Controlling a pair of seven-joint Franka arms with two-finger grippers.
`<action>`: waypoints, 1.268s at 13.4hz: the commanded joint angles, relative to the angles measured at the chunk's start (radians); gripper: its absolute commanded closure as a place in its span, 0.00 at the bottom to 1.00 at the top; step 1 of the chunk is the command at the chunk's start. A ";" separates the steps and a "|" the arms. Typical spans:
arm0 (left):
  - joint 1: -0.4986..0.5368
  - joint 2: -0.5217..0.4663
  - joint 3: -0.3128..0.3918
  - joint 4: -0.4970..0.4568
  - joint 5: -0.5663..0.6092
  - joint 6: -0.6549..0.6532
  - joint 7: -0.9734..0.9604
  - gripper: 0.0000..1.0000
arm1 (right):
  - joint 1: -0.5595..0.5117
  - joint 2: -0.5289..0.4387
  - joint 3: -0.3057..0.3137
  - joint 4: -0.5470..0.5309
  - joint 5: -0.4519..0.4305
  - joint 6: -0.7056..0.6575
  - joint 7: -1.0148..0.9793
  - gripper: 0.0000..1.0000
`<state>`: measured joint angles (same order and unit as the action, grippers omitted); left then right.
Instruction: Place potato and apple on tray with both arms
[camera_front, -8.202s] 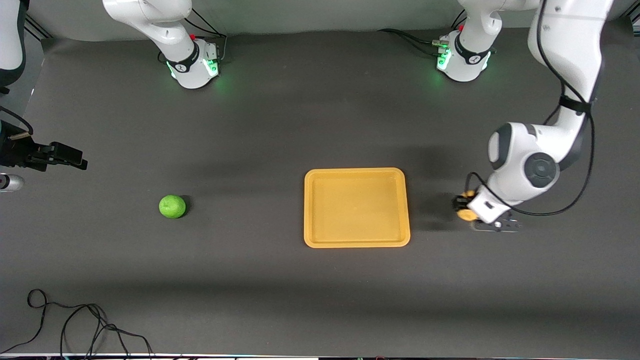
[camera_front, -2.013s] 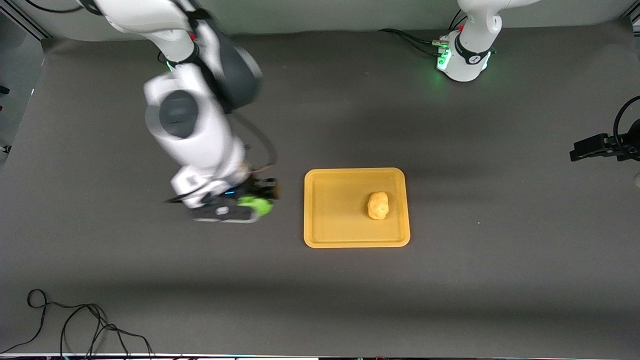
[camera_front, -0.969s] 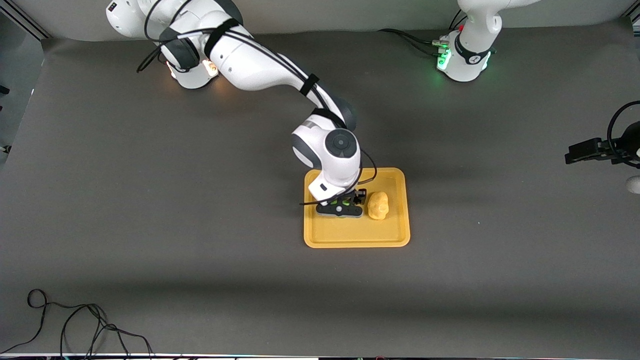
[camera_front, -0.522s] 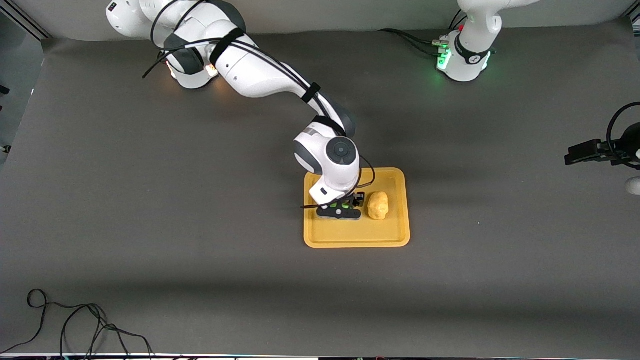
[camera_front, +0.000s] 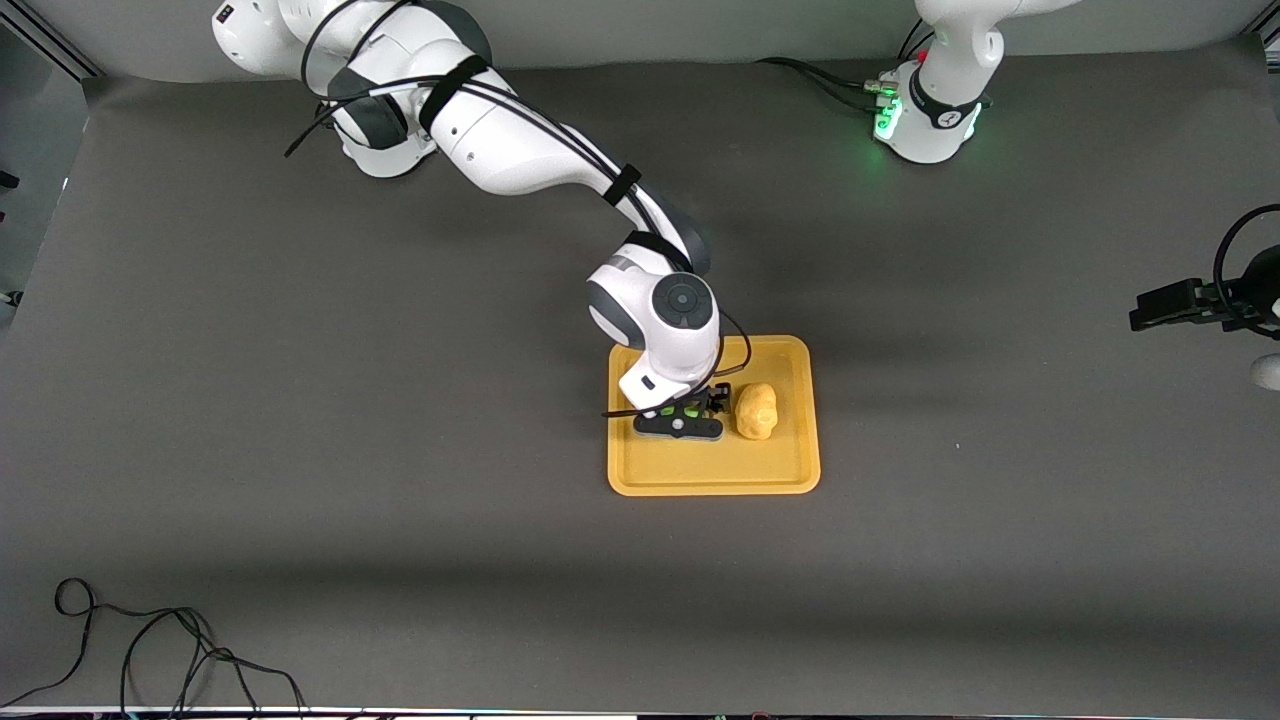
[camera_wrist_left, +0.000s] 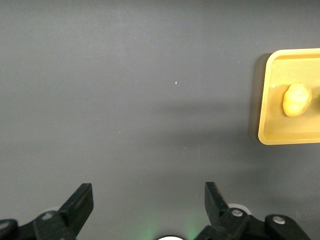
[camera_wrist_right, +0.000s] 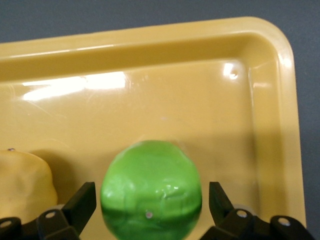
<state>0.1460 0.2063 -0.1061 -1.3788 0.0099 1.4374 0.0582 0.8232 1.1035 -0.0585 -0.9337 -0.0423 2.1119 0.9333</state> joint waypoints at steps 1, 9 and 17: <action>-0.005 -0.008 0.002 0.000 0.012 0.008 0.011 0.01 | -0.004 -0.098 -0.003 0.021 -0.016 -0.123 0.010 0.00; -0.005 -0.007 0.000 0.000 0.033 0.014 0.012 0.01 | -0.104 -0.610 -0.053 -0.234 -0.011 -0.441 -0.183 0.00; -0.003 -0.007 0.002 0.003 0.048 0.037 0.009 0.00 | -0.479 -1.068 -0.043 -0.674 0.016 -0.438 -0.744 0.00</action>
<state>0.1463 0.2065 -0.1057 -1.3778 0.0360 1.4656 0.0582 0.4242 0.1447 -0.1238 -1.4694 -0.0450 1.6435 0.3034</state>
